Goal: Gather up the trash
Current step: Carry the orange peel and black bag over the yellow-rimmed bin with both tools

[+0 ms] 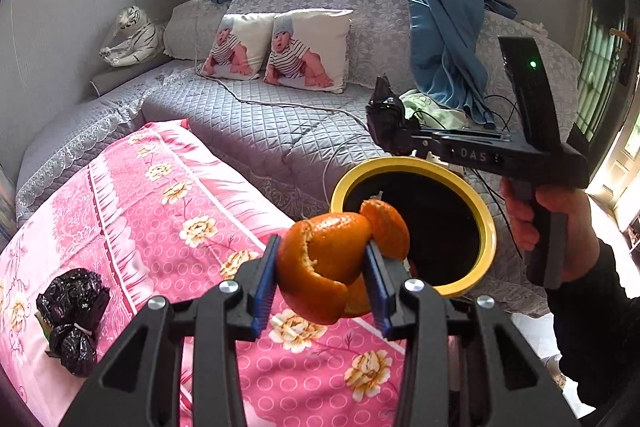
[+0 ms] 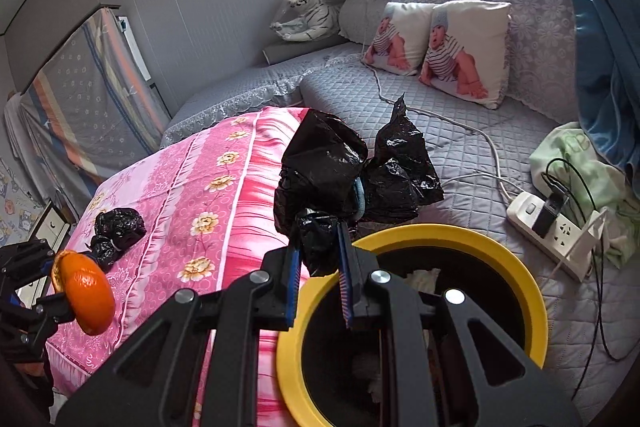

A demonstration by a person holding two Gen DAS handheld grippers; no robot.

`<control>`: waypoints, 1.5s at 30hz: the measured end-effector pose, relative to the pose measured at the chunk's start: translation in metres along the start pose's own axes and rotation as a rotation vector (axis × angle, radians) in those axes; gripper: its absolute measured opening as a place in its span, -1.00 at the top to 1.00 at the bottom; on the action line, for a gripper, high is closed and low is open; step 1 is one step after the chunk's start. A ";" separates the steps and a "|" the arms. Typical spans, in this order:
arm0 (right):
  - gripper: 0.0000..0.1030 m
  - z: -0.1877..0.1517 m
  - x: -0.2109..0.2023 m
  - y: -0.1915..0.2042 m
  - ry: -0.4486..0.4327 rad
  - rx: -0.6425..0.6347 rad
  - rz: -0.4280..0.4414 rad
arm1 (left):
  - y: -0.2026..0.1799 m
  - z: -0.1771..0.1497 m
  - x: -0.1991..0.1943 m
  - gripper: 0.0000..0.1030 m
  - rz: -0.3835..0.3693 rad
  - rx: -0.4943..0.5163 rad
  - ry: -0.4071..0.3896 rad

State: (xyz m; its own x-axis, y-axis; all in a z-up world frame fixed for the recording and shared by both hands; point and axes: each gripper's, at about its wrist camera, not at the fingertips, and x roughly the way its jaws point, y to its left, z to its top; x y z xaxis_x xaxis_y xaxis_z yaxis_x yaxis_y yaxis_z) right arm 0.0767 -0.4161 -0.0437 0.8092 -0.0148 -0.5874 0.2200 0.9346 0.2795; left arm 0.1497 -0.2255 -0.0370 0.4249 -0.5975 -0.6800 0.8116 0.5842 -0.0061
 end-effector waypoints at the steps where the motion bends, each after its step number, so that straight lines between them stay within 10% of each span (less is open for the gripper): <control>1: 0.70 -0.002 -0.003 -0.006 -0.003 0.008 -0.009 | -0.002 0.003 0.004 0.28 -0.005 0.000 0.000; 45: 0.70 -0.019 -0.016 -0.075 0.015 0.130 -0.064 | -0.066 0.019 0.165 0.27 -0.128 0.010 0.241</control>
State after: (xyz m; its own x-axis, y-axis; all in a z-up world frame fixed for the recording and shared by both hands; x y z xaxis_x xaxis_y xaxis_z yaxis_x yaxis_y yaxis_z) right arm 0.0371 -0.4791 -0.0695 0.7833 -0.0665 -0.6181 0.3402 0.8781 0.3365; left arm 0.1742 -0.3735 -0.1349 0.2119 -0.5171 -0.8293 0.8567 0.5066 -0.0969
